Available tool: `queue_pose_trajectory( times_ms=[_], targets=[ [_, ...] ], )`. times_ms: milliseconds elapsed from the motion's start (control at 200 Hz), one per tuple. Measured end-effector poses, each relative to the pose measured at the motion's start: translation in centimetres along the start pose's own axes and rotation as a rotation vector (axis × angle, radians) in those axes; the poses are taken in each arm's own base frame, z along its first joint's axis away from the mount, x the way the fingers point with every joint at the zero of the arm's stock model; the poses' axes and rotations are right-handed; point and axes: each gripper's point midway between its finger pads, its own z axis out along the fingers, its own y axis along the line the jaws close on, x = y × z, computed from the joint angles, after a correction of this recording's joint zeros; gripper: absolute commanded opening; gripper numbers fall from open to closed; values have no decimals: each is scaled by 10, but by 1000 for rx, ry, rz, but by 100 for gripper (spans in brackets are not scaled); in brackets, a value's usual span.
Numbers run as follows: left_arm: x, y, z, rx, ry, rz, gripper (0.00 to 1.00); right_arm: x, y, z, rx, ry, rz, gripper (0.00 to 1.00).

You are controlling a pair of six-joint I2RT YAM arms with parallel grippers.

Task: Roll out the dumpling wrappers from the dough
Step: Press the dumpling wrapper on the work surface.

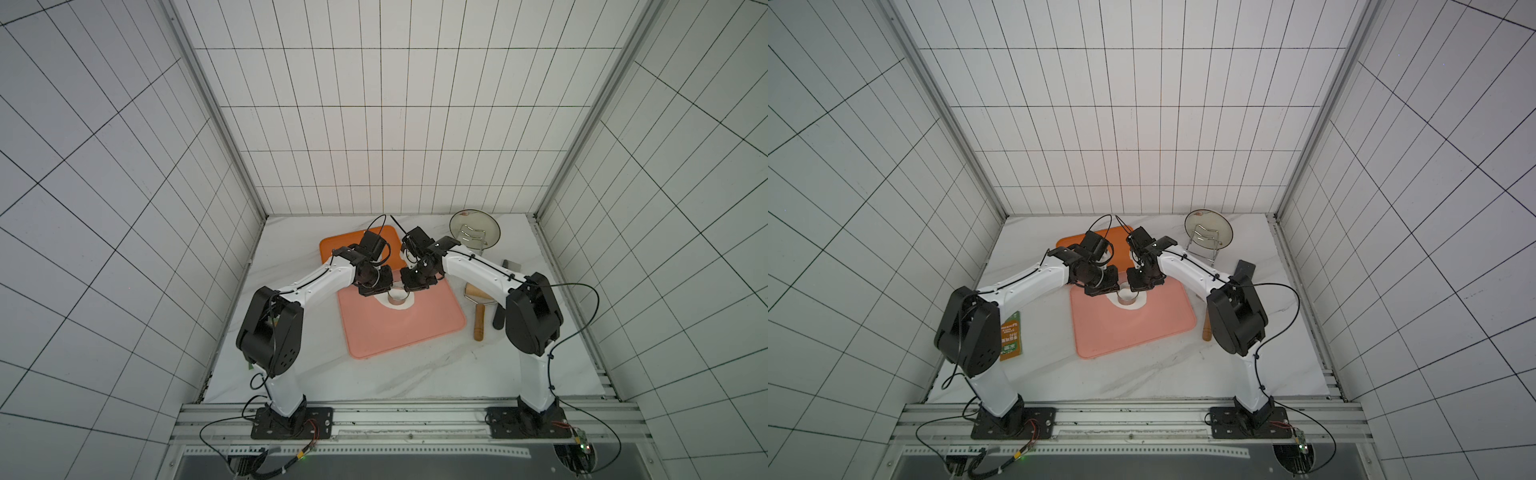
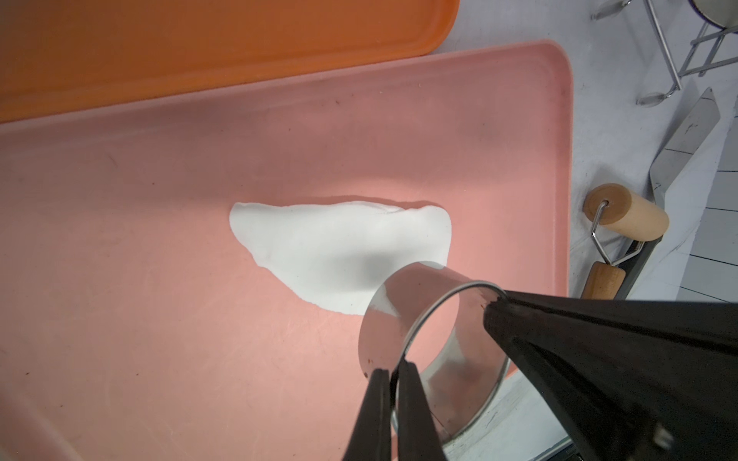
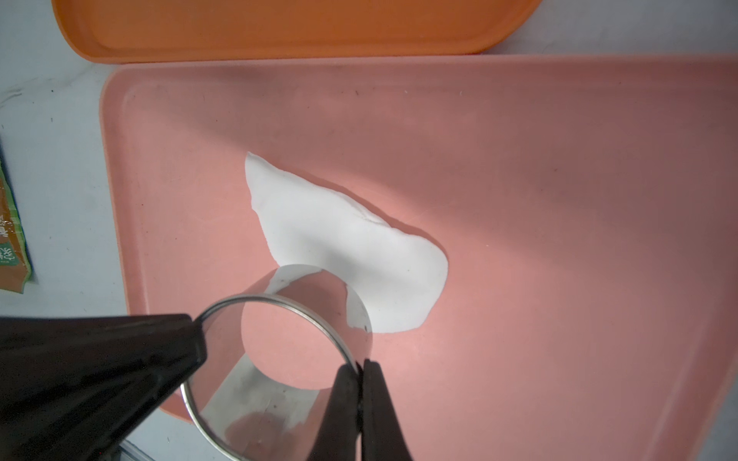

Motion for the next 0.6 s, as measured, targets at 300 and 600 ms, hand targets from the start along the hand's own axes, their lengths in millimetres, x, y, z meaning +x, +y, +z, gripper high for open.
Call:
queue_pose_trajectory(
  times_ms=[300,600],
  targets=[
    [2,7,16,-45,15,27,0,2,-5,14,18,20,-1,0],
    [-8,13,23,-88,-27,54,0,-10,-14,23,46,-20,1,0]
  ],
)
